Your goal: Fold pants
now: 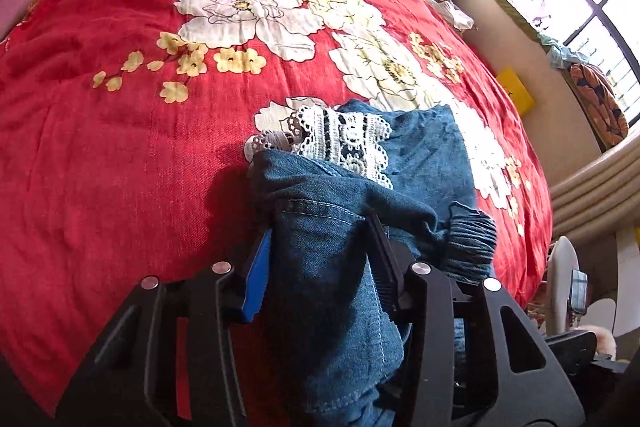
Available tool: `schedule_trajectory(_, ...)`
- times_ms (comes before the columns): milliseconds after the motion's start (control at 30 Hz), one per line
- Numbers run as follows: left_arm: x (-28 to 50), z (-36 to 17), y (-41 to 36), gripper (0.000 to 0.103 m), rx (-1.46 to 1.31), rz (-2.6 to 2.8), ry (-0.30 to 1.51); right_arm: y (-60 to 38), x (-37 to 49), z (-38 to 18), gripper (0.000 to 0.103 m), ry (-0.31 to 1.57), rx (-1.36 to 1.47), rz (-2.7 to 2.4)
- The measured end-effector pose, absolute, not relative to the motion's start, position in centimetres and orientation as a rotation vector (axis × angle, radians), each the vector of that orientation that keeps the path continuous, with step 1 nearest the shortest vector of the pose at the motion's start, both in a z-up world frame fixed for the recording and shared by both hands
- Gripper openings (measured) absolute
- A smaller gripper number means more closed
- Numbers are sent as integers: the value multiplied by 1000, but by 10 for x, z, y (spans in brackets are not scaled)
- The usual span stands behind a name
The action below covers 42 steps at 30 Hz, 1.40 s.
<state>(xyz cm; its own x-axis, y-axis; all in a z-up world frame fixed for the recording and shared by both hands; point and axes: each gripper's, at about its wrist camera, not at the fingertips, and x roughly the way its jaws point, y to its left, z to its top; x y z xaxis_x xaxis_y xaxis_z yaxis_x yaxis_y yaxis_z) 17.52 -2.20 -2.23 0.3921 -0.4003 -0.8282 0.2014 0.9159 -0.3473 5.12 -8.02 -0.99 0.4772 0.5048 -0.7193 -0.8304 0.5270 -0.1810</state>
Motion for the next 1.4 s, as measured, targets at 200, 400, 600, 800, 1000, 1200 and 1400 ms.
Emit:
schedule_trajectory(200, 183, -27, -16, 36, -240, -379, 1101, -105, 36, -13, 6, 648, -541, 958)
schedule_trajectory(400, 187, -29, -15, 36, -254, -371, 1087, -119, 33, -34, 6, 692, -473, 950)
schedule_trajectory(600, 186, -29, -16, 39, -257, -372, 1077, -136, 33, -27, 12, 712, -357, 934)
schedule_trajectory(800, 186, -26, -17, 39, -250, -374, 1077, -124, 12, 17, 40, 542, -408, 982)
schedule_trajectory(1000, 182, -26, -20, 39, -206, -379, 1059, -69, 22, -4, 41, 552, -649, 965)
schedule_trajectory(1200, 183, -29, -22, 41, -192, -379, 1057, -76, 35, -20, 11, 692, -472, 1015)
schedule_trajectory(1400, 186, -34, -18, 45, -221, -382, 1052, -93, 35, -36, 11, 750, -330, 1010)
